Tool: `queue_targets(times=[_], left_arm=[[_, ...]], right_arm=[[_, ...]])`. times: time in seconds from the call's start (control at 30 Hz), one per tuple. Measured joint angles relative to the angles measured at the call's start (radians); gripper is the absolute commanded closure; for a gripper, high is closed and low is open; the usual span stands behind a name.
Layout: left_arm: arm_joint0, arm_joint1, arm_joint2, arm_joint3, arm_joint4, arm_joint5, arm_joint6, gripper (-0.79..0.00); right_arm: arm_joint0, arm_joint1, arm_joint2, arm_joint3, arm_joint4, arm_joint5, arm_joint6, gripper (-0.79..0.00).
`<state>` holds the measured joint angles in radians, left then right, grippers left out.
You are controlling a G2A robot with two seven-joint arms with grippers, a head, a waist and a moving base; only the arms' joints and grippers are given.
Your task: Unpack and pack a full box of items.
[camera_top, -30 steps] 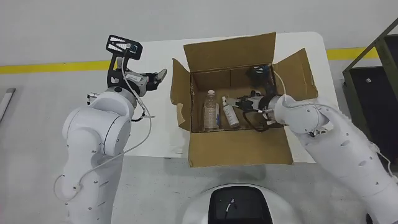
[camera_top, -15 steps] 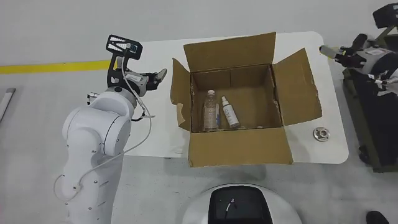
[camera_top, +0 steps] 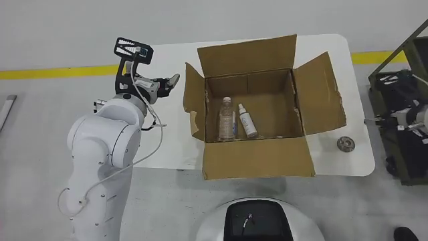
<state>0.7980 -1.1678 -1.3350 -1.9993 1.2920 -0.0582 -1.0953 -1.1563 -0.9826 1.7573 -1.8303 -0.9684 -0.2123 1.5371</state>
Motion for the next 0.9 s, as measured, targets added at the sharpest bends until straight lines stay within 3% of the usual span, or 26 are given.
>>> queue_targets(times=[0.37, 0.6, 0.77, 0.9], left_arm=[[0.0, 0.0, 0.0, 0.0, 0.0, 0.0, 0.0, -0.785], [0.0, 0.0, 0.0, 0.0, 0.0, 0.0, 0.0, -0.785], [0.0, 0.0, 0.0, 0.0, 0.0, 0.0, 0.0, -0.785], [0.0, 0.0, 0.0, 0.0, 0.0, 0.0, 0.0, -0.785]], right_arm=[[-0.088, 0.013, -0.109, -0.004, 0.083, 0.012, -0.007, -0.785], [-0.122, 0.013, -0.149, 0.007, 0.079, 0.023, -0.083, -0.686], [-0.13, 0.013, -0.165, 0.022, 0.053, 0.049, -0.141, -0.523], [-0.128, 0.014, -0.178, 0.033, 0.031, 0.07, -0.178, -0.539]])
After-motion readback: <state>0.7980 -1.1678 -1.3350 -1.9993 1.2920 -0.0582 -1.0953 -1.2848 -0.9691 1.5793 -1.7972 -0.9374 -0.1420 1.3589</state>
